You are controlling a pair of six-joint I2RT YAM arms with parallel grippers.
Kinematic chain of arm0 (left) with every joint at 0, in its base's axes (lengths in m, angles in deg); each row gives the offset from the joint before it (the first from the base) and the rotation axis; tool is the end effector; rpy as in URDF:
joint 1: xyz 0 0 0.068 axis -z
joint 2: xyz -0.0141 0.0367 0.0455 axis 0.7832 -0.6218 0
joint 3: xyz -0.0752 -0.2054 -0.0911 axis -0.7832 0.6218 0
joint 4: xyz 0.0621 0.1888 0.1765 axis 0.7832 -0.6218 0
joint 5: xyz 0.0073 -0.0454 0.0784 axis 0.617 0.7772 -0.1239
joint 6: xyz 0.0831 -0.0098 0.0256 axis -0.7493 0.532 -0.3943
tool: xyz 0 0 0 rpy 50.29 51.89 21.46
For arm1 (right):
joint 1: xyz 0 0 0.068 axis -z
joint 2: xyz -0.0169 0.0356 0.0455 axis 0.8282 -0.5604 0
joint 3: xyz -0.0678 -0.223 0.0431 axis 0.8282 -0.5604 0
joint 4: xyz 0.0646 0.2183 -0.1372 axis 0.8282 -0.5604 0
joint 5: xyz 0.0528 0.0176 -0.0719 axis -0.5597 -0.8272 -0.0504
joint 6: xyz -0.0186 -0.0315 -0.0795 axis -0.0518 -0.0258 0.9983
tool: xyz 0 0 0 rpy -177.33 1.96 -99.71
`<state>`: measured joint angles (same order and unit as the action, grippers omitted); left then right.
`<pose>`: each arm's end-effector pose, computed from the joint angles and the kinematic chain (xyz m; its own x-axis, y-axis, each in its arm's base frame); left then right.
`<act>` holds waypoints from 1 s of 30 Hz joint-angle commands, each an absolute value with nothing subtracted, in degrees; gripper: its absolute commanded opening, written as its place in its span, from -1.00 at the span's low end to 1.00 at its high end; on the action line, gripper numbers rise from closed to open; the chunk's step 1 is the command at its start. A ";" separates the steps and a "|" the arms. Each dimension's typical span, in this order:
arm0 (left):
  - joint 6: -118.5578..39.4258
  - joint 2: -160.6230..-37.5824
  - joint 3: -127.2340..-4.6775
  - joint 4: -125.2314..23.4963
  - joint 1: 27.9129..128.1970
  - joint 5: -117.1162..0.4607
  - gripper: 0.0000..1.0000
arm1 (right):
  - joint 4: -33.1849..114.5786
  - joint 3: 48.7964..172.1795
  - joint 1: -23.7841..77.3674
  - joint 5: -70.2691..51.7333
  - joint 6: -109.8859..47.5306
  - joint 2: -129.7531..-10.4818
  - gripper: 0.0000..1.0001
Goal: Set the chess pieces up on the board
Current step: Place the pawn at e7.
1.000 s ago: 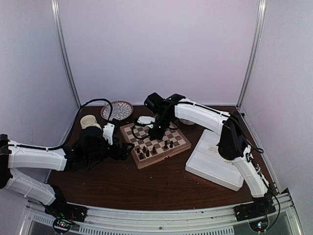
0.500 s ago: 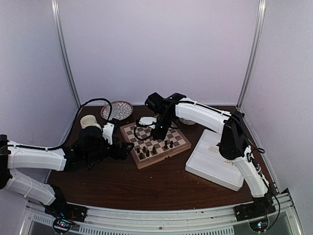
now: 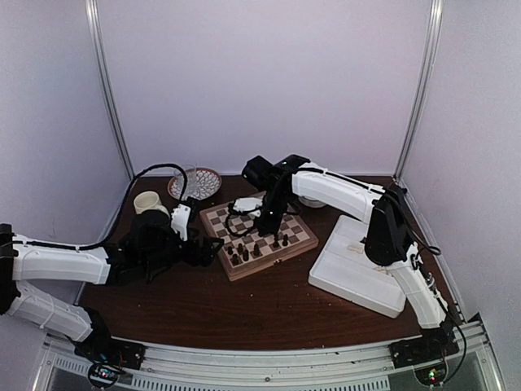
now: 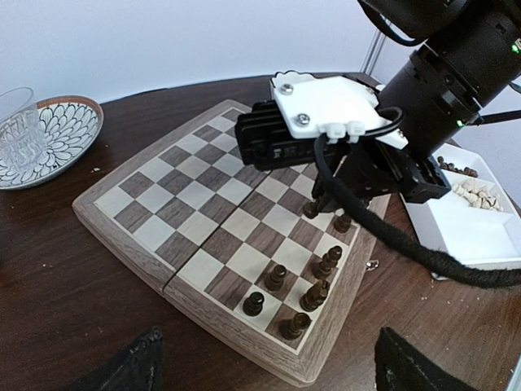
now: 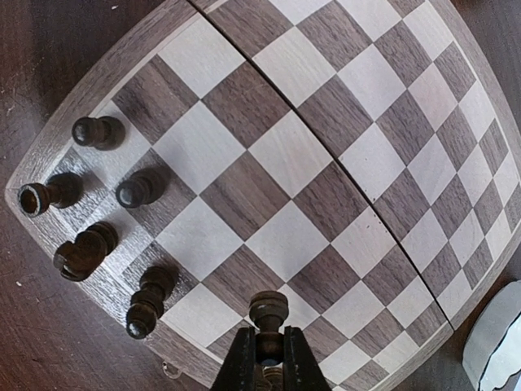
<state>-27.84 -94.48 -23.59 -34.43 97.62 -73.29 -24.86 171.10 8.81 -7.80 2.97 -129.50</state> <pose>0.2234 -0.2190 0.1516 -0.4965 -0.0509 -0.8665 0.4834 0.8129 -0.3247 0.3335 0.3713 0.1570 -0.2237 -0.9116 -0.3449 -0.9633 0.2607 -0.0642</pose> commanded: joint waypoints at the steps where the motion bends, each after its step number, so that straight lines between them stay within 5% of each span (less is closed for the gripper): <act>1: -28.56 -94.52 -25.04 -32.93 97.17 -72.43 0.79 | -27.23 172.85 9.16 -8.26 4.02 -129.98 -0.97; 21: -28.38 -94.83 -25.16 -32.88 97.17 -72.04 0.79 | -28.79 173.41 9.07 -9.22 5.52 -132.29 -0.90; 30: -28.38 -94.89 -25.16 -32.83 97.17 -72.04 0.79 | -28.02 173.43 9.07 -9.52 4.89 -131.97 -0.62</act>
<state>-27.86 -94.52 -23.59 -34.43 97.62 -72.74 -27.92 171.75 8.81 -9.18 5.24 -131.93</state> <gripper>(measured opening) 0.895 0.164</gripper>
